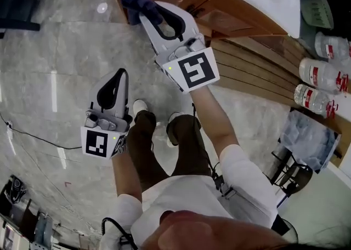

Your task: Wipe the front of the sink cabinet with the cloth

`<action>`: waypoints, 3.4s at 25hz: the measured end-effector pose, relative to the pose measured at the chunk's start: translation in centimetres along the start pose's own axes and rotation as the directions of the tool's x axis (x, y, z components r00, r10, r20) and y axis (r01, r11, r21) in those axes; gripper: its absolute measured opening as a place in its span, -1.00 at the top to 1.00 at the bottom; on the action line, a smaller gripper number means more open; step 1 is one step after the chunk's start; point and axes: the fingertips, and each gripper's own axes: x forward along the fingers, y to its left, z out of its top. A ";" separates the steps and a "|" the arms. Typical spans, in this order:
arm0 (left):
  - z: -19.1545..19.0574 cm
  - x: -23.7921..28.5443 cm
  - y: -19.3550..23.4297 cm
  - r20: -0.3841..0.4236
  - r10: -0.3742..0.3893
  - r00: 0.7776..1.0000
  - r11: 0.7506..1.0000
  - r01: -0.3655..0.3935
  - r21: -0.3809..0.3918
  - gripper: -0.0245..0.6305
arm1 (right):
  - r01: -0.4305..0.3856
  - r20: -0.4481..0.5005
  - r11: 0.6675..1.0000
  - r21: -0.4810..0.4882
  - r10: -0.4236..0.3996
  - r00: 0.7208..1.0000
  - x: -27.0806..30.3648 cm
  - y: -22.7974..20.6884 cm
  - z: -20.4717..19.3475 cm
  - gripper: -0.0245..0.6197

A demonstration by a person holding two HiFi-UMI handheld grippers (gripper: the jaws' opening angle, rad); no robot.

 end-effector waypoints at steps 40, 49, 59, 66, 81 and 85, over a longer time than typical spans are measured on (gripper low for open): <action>-14.2 -2.1 7.4 0.157 0.139 0.978 0.973 -0.164 0.160 0.93 | 0.323 0.117 0.946 -0.006 -0.320 0.940 5.3 -7.9 -4.8 0.62; -15.0 -0.8 7.9 0.141 0.120 0.983 0.978 -0.142 0.156 0.93 | 0.437 0.123 0.899 -0.020 -0.431 0.894 -2.6 -13.1 -5.3 0.60; -15.8 0.8 7.6 0.134 0.099 0.986 0.981 -0.119 0.150 0.93 | 0.550 0.121 0.834 -0.041 -0.542 0.832 -11.3 -18.1 -6.0 0.59; -16.8 1.9 7.7 0.116 0.087 0.989 0.979 -0.106 0.174 0.93 | 0.622 0.107 0.782 -0.032 -0.616 0.780 -16.7 -21.4 -7.1 0.59; -17.8 3.7 7.3 0.093 0.065 0.994 0.981 -0.081 0.177 0.93 | 0.792 0.072 0.610 -0.022 -0.789 0.610 -28.7 -28.8 -8.8 0.59; -17.4 3.4 7.4 0.097 0.073 0.993 0.980 -0.090 0.179 0.93 | 0.836 0.076 0.548 0.031 -0.835 0.545 -31.8 -30.7 -9.0 0.59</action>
